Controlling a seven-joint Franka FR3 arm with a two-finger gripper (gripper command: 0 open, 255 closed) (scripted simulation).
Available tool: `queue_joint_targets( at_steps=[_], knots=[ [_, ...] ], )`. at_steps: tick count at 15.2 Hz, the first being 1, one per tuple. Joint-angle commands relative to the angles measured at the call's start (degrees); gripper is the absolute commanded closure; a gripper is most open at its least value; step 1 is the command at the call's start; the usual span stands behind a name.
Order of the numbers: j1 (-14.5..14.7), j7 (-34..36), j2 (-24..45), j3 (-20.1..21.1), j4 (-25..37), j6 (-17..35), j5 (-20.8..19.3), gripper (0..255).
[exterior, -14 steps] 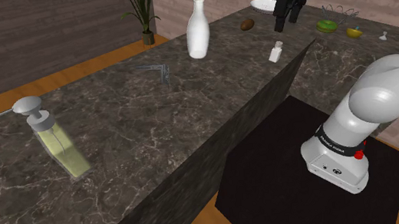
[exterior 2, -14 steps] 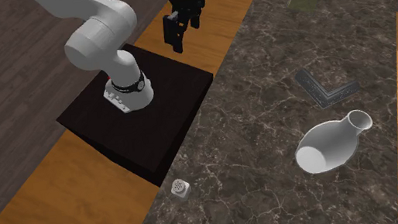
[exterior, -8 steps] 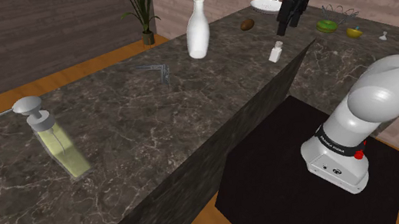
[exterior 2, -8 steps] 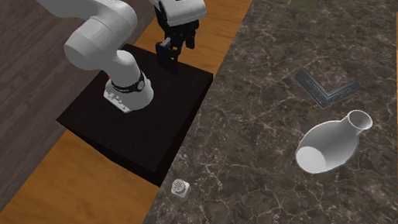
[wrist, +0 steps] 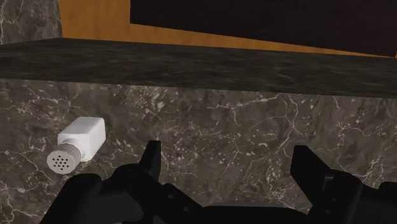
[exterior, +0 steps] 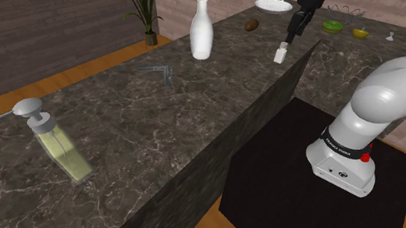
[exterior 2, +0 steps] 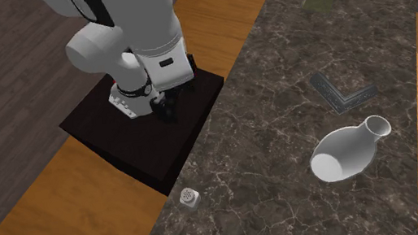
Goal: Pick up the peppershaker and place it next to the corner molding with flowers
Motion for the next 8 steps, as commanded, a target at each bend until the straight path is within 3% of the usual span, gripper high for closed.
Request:
queue_joint_targets(
  at_steps=[1, 8],
  knots=[
    [-0.6, -3.0, 2.7, -3.1, -0.9, 5.0, -1.2, 0],
    [-0.6, -14.5, 13.4, -14.7, -0.5, 19.7, -1.8, 0]
  ],
)
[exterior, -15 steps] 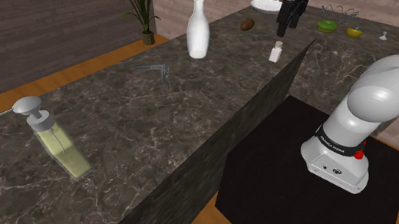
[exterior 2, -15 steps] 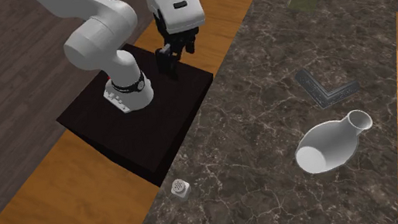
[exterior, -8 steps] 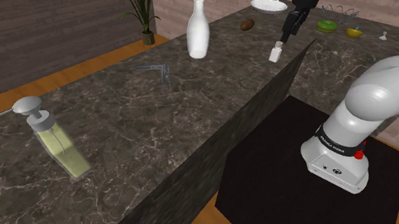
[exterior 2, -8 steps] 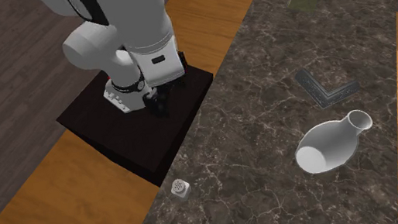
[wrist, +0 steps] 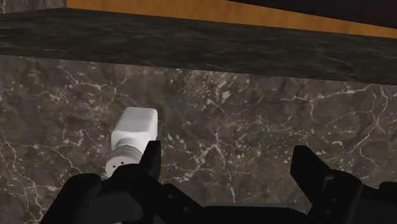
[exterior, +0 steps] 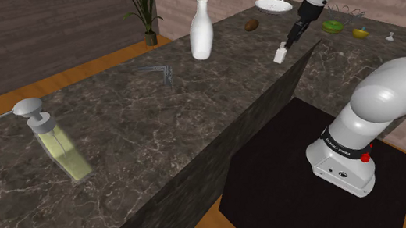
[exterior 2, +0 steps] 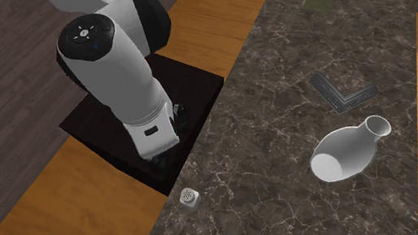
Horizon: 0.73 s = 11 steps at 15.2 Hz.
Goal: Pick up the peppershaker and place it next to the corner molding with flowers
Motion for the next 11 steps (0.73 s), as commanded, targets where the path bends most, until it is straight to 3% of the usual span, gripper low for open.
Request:
queue_joint_targets(
  at_steps=[1, 7, 11],
  knots=[
    [0.8, -3.7, 3.7, -3.5, 0.7, 4.4, 0.8, 0],
    [7.2, -17.8, 16.0, -15.5, 5.3, 14.3, 9.5, 0],
    [9.4, -20.1, 19.3, -17.2, 4.7, 17.8, 12.7, 0]
  ],
)
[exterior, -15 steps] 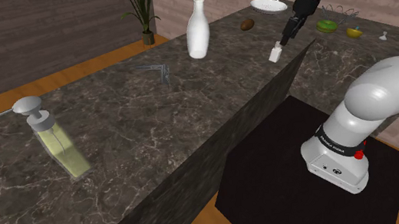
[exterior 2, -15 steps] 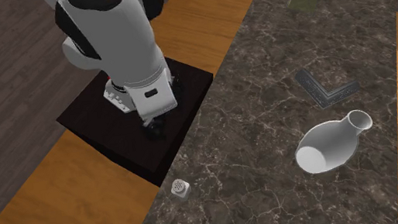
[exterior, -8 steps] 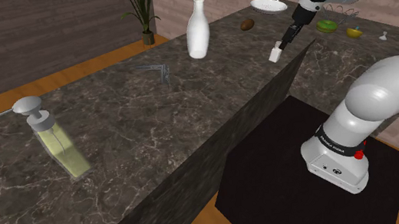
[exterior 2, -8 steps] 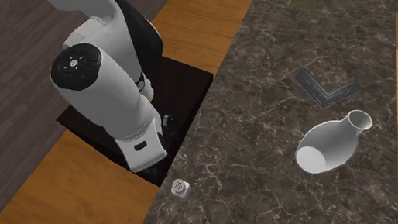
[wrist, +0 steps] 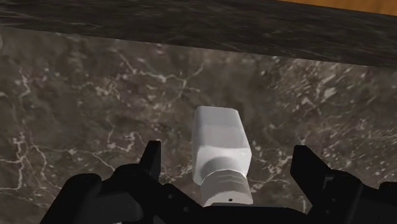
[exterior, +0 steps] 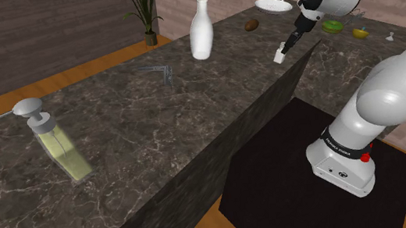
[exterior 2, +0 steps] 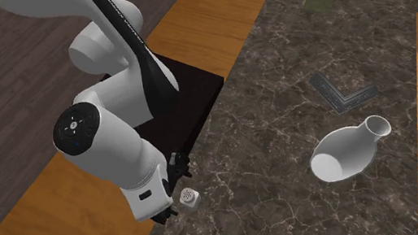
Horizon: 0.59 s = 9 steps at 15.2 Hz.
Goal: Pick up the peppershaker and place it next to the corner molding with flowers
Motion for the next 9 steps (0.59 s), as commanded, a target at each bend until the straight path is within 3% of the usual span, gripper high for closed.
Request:
queue_joint_targets(
  at_steps=[1, 4, 9],
  knots=[
    [1.3, -1.4, 1.9, -0.9, -0.2, 1.8, 2.0, 0],
    [3.1, -3.5, 4.3, -2.1, -0.4, 3.9, 4.9, 0],
    [3.0, -3.5, 4.3, -2.1, -0.4, 3.9, 4.9, 0]
  ],
)
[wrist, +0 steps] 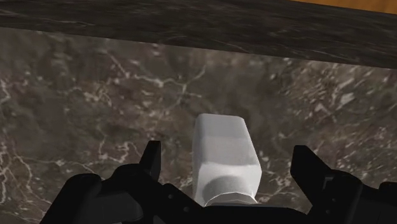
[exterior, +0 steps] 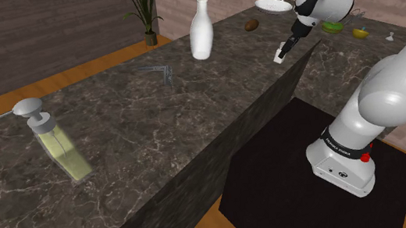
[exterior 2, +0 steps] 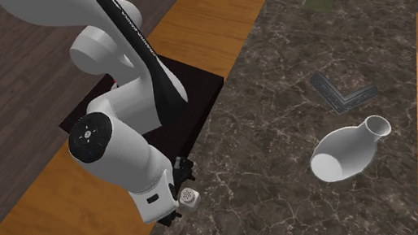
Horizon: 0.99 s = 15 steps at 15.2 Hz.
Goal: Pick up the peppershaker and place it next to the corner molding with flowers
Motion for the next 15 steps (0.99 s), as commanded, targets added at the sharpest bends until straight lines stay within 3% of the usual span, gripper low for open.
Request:
queue_joint_targets(
  at_steps=[1, 2, 3, 12, 15],
  knots=[
    [0.0, 0.0, 0.0, 0.0, 0.0, 0.0, 0.0, 0],
    [0.0, 0.0, 0.0, 0.0, 0.0, 0.0, 0.0, 0],
    [0.0, 0.0, 0.0, 0.0, 0.0, 0.0, 0.0, 255],
    [0.0, 0.0, 0.0, 0.0, 0.0, 0.0, 0.0, 255],
    [-1.5, 2.5, -2.3, 1.4, 0.7, -2.5, -2.9, 255]
  ],
)
